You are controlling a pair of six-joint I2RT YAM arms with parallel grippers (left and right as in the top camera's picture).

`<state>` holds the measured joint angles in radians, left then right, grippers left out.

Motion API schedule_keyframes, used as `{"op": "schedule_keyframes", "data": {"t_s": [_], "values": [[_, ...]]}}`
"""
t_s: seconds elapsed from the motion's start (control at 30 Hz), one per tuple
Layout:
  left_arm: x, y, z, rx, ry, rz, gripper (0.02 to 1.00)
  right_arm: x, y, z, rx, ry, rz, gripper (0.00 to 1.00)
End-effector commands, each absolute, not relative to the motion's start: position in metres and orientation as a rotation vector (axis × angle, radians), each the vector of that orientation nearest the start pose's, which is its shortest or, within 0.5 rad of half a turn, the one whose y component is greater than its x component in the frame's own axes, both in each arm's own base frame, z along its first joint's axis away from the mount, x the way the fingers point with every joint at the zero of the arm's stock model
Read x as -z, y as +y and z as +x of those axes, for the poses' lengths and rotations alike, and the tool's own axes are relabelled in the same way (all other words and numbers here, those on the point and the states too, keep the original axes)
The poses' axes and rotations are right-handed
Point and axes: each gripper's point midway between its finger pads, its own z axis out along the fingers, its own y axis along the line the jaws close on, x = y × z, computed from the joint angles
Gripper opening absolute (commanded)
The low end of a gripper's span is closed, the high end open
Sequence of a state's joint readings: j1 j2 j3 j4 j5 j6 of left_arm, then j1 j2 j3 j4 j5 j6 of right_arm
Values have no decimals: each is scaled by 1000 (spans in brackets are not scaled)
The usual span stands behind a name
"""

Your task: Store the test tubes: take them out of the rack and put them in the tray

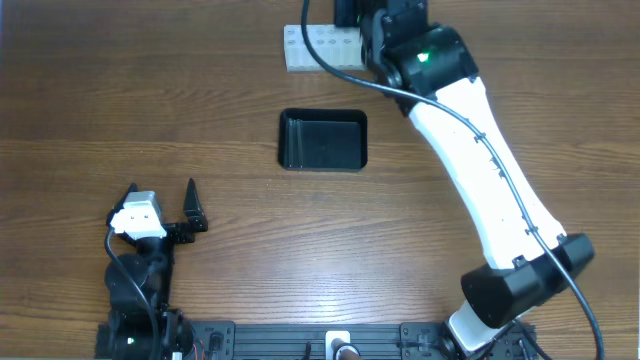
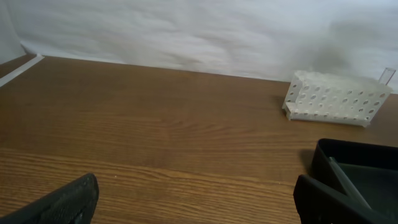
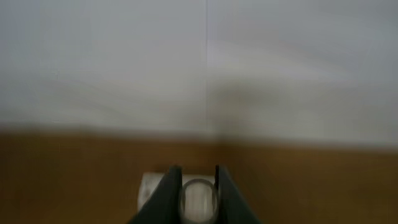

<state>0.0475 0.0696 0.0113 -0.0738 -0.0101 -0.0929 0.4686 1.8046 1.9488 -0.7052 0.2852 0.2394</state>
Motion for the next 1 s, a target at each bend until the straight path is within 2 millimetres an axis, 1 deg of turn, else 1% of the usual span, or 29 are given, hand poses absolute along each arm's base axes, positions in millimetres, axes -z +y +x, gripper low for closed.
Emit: {"op": "schedule_keyframes", "data": {"t_s": [0.03, 0.07, 0.13, 0.23, 0.33, 0.4, 0.57, 0.63, 1.0], "values": [[-143, 13, 248, 17, 1702, -109, 998, -235, 227, 458, -285, 2461, -86, 25], [-143, 13, 248, 17, 1702, -109, 1000, -211, 230, 451, -283, 2545, -94, 25], [-143, 13, 248, 17, 1702, -109, 998, -177, 233, 442, -262, 2656, -89, 20], [-143, 13, 248, 17, 1702, -109, 1000, -143, 240, 434, -255, 2759, -112, 20], [-143, 13, 248, 17, 1702, -109, 1000, -118, 243, 430, -243, 2824, -96, 9], [-143, 13, 248, 17, 1702, -109, 998, -106, 243, 429, -230, 2849, -82, 12], [-143, 13, 248, 17, 1702, -109, 1000, -84, 245, 426, -201, 2898, -86, 12], [-143, 13, 248, 17, 1702, -109, 1000, -75, 244, 426, -186, 2914, -62, 14], [-143, 13, 248, 17, 1702, -109, 1000, -39, 242, 427, -150, 2969, -30, 14]]}}
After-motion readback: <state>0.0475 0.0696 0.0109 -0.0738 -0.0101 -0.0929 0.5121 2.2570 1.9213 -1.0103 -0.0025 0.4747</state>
